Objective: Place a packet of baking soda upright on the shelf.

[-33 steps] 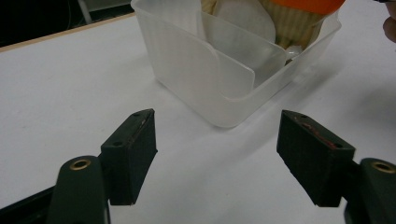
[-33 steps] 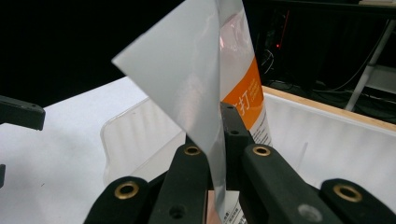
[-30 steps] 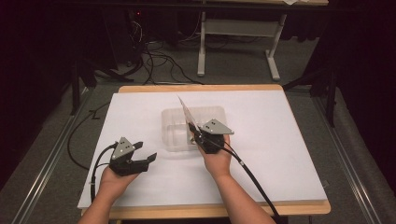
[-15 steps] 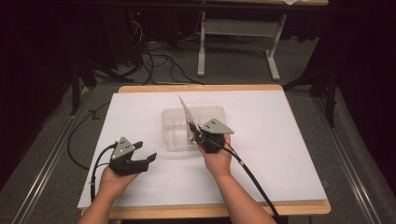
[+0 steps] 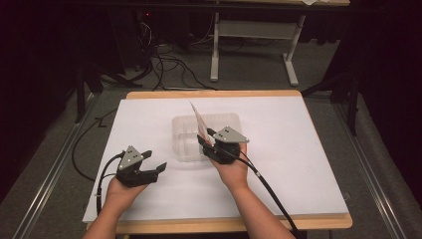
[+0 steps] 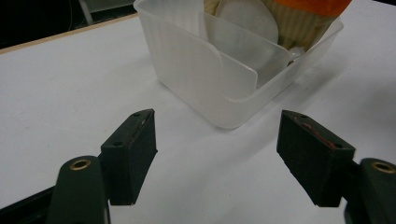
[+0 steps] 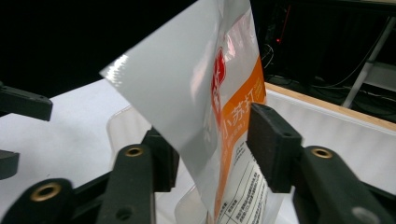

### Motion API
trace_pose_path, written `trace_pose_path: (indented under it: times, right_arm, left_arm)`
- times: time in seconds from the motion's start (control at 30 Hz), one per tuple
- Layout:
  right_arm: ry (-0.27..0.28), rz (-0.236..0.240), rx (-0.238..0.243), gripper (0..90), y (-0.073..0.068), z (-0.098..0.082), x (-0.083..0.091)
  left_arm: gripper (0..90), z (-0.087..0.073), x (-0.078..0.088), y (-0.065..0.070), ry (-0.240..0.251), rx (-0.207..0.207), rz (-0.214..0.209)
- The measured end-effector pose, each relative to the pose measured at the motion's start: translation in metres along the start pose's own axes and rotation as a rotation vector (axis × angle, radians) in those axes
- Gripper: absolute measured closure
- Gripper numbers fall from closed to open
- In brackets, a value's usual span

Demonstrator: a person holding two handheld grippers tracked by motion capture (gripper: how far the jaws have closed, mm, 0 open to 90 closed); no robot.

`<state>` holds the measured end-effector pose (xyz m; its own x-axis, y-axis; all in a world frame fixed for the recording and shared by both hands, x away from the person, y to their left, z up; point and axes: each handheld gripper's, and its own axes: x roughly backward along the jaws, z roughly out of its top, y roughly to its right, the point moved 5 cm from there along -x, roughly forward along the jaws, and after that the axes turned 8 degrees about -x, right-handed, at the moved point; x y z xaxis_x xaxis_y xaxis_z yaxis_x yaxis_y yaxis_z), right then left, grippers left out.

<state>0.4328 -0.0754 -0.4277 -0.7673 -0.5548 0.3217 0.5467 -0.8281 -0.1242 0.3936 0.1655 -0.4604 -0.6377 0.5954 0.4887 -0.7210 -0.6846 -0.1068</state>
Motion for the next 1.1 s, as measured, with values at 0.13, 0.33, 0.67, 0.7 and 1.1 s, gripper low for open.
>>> trace_pose_path:
  times: [0.13, 0.33, 0.67, 0.7, 1.1]
  right_arm:
    - [-0.003, 0.003, -0.005, 47.1, -0.002, 0.0, 0.006]
    - [-0.022, 0.008, 0.002, 43.8, -0.004, -0.005, 0.019]
    - [-0.054, -0.007, -0.013, 40.1, 0.006, -0.02, 0.05]
    - [-0.054, -0.007, -0.013, 40.1, 0.006, -0.02, 0.05]
    - [-0.09, -0.062, 0.017, 37.7, 0.041, -0.033, 0.099]
  left_arm:
    - [28.9, 0.0, -0.001, 0.0, 0.002, 0.001, 0.001]
    - [28.9, 0.0, 0.0, 0.0, -0.001, -0.003, 0.002]
    - [28.8, 0.0, -0.001, -0.001, -0.008, -0.002, 0.006]
    - [28.8, 0.0, -0.001, -0.001, -0.008, -0.002, 0.007]
    - [28.7, -0.002, 0.001, -0.004, -0.011, 0.006, 0.018]
